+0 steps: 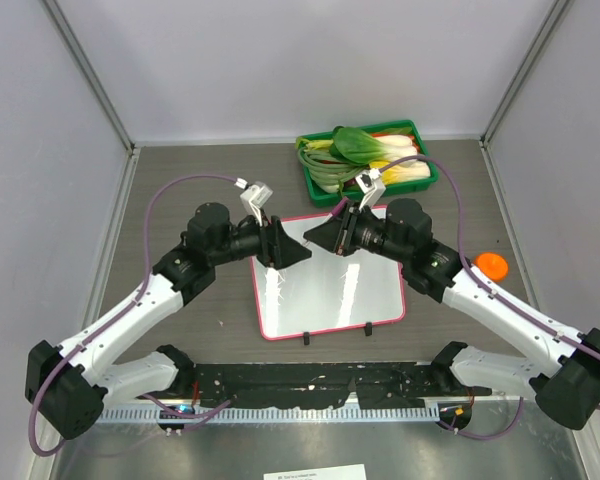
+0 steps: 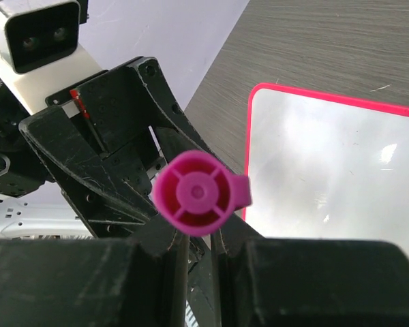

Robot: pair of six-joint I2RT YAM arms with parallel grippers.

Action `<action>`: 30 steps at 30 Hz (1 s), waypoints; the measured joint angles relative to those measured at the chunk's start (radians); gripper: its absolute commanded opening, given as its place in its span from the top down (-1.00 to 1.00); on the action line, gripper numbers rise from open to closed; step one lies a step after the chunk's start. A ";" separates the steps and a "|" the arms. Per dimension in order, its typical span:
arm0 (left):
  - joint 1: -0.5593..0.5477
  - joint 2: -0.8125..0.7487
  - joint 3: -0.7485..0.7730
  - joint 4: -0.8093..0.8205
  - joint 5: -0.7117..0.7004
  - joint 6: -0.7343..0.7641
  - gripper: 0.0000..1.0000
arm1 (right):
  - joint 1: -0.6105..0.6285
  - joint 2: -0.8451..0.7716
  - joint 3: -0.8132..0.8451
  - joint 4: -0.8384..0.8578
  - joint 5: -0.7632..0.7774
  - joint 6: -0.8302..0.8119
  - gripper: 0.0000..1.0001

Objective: Write a sentence on the whiteboard
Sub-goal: Pass from the right arm to the left, then pass from the left arm to the right

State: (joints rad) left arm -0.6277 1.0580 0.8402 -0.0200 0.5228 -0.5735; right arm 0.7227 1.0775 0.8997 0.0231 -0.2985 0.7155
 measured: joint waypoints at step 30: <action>-0.032 -0.062 -0.001 -0.056 0.030 0.024 1.00 | 0.000 -0.054 -0.027 0.024 -0.085 0.048 -0.56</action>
State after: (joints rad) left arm -0.6598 0.9958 0.8394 -0.0757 0.5529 -0.5491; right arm 0.7227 1.0233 0.8722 0.0467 -0.3840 0.7631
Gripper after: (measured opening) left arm 0.053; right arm 0.855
